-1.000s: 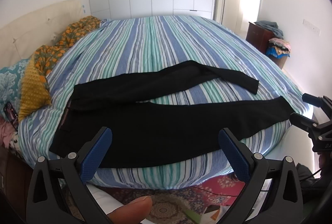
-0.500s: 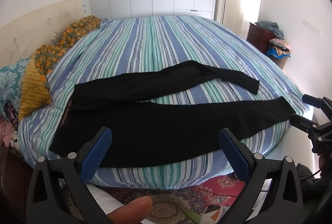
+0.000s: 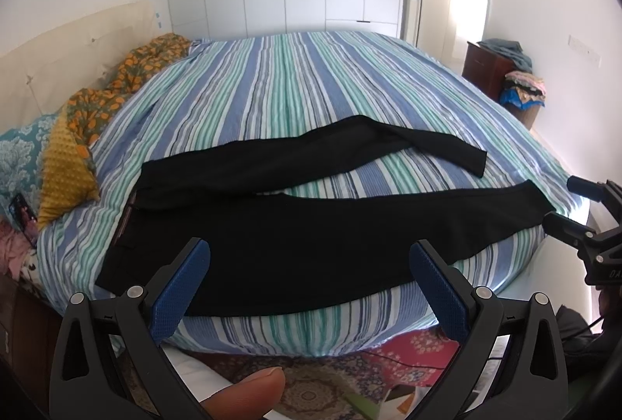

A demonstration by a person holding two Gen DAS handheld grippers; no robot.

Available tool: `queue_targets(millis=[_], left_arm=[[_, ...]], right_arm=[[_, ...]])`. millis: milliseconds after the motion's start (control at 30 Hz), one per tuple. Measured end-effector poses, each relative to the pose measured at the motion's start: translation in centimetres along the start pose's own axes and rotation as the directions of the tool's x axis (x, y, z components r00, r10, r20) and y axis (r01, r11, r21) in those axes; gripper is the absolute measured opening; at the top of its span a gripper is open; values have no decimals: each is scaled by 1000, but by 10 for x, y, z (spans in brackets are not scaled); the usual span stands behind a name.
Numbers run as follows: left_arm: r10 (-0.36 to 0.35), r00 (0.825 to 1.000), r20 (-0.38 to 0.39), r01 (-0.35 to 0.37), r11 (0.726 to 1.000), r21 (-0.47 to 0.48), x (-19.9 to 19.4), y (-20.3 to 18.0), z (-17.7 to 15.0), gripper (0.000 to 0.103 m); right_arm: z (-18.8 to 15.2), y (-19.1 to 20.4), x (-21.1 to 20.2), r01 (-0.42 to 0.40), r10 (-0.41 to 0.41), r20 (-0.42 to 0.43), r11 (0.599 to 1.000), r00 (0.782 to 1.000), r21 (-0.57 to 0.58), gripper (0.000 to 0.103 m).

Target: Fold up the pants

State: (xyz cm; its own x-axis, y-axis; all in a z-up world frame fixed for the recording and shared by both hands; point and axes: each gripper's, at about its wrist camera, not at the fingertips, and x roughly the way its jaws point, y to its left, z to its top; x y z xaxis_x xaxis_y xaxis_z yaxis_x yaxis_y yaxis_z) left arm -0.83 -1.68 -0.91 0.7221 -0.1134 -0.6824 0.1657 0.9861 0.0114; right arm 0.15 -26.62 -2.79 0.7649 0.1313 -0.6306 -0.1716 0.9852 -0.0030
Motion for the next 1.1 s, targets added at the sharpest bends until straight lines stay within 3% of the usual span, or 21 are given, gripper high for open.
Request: queue_targets(millis=[1100], left_arm=[[12,1000,4,-12,1000,2,0,3,-2,103]], right_arm=[[-3,1,0,-2,2,-1,1000,1000,5,103]])
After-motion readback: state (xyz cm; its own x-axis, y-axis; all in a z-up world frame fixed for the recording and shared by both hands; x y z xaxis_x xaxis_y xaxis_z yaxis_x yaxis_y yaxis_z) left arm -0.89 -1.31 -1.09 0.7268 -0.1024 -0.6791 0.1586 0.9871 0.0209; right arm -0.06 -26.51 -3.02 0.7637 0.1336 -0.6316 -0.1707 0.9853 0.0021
